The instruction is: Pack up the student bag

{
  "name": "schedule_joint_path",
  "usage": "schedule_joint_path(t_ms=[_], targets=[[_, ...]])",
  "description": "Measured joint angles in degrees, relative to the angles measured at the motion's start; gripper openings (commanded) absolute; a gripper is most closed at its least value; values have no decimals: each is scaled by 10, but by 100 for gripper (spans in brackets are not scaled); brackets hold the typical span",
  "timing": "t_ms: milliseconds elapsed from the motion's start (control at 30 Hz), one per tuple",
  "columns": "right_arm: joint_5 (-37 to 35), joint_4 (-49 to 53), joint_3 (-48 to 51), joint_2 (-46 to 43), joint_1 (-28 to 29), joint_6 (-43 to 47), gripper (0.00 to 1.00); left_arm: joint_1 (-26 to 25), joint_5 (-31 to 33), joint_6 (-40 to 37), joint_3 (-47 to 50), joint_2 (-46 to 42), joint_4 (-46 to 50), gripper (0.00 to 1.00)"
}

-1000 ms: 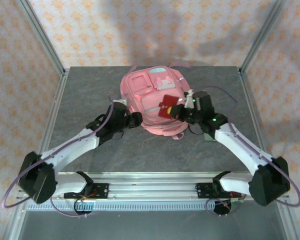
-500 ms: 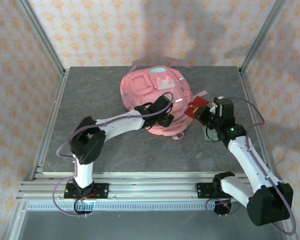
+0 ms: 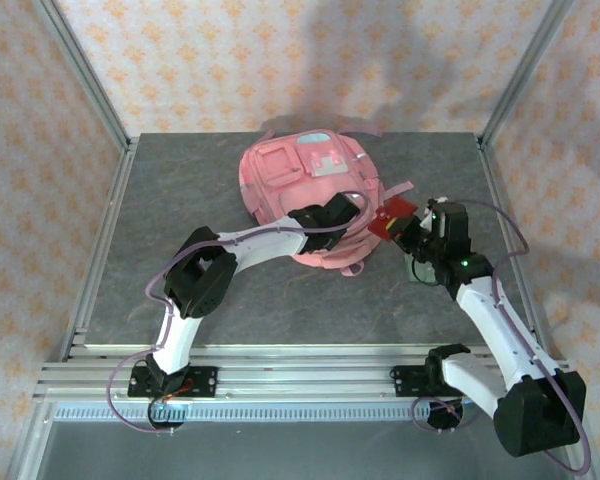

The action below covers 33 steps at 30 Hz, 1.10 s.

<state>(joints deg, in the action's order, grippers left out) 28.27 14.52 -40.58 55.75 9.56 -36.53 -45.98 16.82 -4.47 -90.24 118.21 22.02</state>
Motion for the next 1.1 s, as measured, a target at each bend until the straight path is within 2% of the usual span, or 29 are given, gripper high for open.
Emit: schedule_joint_path(t_ms=[333,600,833,1100], targets=[[25,-31,40,17,0,-8,0,22,-23,7,-106,-1,91,0],[83,-114,64,24,3,-35,0,36,-33,30,-156,-2,121,0],[125,-235,66,111,40,-75,0,42,-61,70,-160,-21,119,0],[130,-320,37,205,76,-125,0,45,-93,107,-152,-51,99,0]])
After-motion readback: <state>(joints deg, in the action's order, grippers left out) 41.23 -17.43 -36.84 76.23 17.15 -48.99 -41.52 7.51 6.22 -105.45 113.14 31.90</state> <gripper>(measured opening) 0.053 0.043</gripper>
